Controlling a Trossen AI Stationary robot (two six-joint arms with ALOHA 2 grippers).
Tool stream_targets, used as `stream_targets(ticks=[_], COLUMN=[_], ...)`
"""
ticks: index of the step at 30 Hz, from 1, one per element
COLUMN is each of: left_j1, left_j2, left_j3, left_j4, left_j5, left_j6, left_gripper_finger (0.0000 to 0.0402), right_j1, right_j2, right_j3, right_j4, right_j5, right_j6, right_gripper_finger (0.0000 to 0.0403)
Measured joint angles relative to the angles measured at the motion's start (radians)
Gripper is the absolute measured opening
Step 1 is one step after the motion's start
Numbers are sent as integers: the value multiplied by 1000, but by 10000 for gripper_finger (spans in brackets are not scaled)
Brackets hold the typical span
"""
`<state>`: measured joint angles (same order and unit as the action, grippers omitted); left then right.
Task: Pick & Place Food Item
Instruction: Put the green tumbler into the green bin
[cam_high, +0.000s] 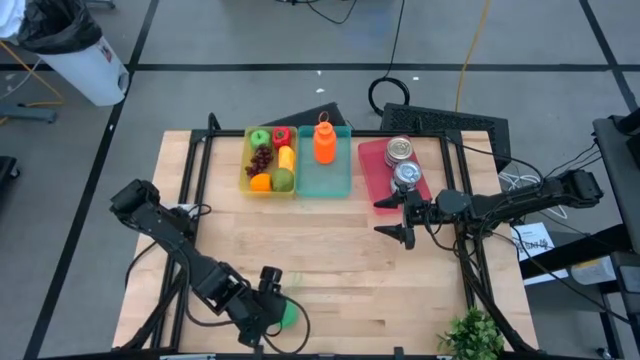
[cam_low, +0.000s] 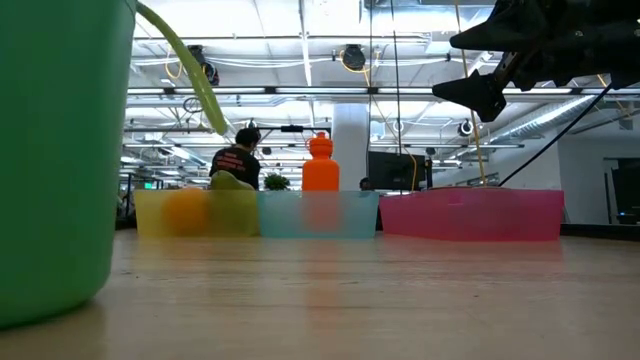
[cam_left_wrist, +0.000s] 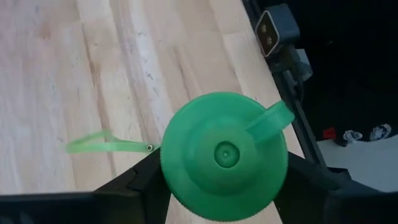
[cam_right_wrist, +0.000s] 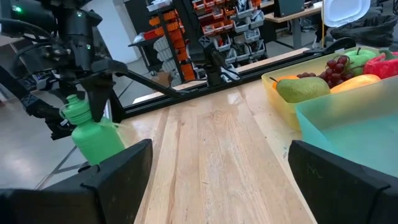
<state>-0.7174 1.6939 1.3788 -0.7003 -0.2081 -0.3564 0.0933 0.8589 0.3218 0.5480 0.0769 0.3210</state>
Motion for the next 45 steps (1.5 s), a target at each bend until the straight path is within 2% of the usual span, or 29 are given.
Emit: stream_targets(ticks=[6,11,15,21,24,26,32,37,41,45], left_j1=[15,59,122,249,346,428,738,954,1069,1123], left_j2=[-5,-12,-27,-98,-144,-171,-198,-146,-72,10], left_j3=[3,47,109,175,186,187,187,187,186,186], left_j4=[17,4,-76,-101,-65,-33,1,12,15,13], left_j5=[-13,-28,-70,-157,-254,-279,-137,-59,70,149], left_j6=[22,22,29,239,336,369,378,362,314,249], left_gripper_finger=[201,212,216,198,206,214,204,205,215,208], right_j1=[0,0,0,0,0,0,0,0,0,0], right_j2=[0,0,0,0,0,0,0,0,0,0], right_j3=[0,0,0,0,0,0,0,0,0,0], right_j4=[0,0,1,2,2,4,2,2,2,1], right_j5=[0,0,0,0,0,0,0,0,0,0], right_j6=[4,8,8,8,8,8,8,8,5,0], right_gripper_finger=[357,357,357,357,357,357,357,357,357,357])
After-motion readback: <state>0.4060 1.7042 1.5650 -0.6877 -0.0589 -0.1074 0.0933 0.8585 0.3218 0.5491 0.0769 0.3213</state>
